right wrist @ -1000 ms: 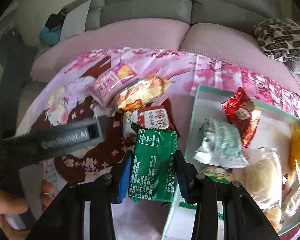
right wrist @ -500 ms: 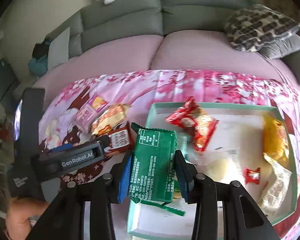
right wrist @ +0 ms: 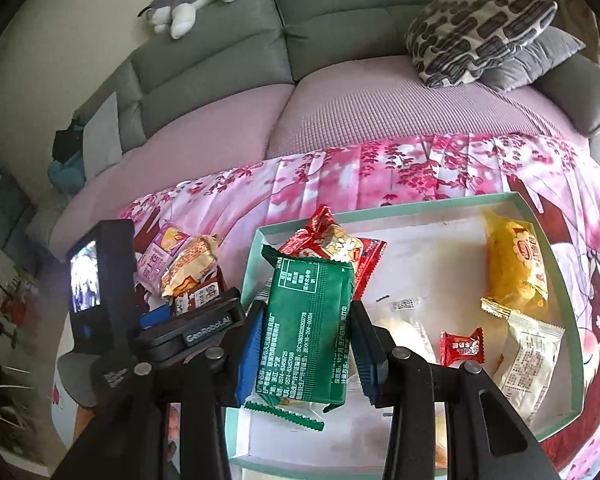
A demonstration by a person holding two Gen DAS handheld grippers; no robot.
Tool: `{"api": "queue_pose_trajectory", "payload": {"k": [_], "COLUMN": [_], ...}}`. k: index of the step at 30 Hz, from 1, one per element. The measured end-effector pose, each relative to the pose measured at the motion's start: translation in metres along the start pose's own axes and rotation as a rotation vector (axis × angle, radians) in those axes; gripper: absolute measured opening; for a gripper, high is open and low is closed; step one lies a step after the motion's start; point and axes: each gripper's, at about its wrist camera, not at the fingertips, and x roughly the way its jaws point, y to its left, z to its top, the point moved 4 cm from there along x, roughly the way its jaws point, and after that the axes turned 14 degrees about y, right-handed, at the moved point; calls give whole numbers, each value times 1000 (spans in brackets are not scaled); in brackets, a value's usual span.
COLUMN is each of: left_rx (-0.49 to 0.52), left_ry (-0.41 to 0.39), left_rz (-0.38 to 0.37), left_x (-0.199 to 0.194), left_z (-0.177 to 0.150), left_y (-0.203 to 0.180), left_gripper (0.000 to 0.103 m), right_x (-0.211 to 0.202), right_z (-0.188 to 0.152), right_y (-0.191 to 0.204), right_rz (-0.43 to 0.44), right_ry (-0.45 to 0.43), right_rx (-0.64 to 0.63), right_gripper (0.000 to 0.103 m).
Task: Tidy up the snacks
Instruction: 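Carry the green pack to the box with the right gripper while the left grasps the milk biscuit pack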
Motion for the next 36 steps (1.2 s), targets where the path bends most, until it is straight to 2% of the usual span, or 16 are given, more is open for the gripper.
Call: {"api": "queue_pose_trajectory", "payload": {"k": [3,5,8,11,21,29,36], "left_rx": [-15,-18,-13,-17,-20,1,30], "left_ry": [4,8,14,24,22,-33,-107], "left_rz": [-4,-5,22,10,-37,-83,-84], "left_x": [-1,-3,-5,-8,-25,-52,-82], "left_z": [-1,-2,-3,-5,-15,-22,-26], "left_y": [4,5,6,10,15,11,4], "left_gripper": [94,79,78,73,71,71,71], "right_x": [2,2,3,2,-2,-5,-12], "right_z": [0,1,0,0,0,1,2], "right_y": [-6,-10,-14,-17,-27,-30,-35], "right_rz": [2,0,-6,-11,-37,-39,-30], "right_ry": [3,4,5,3,-7,-13,-25], "right_rx": [12,24,34,37,67,77,97], "right_gripper": [43,43,43,43,43,43,43]}}
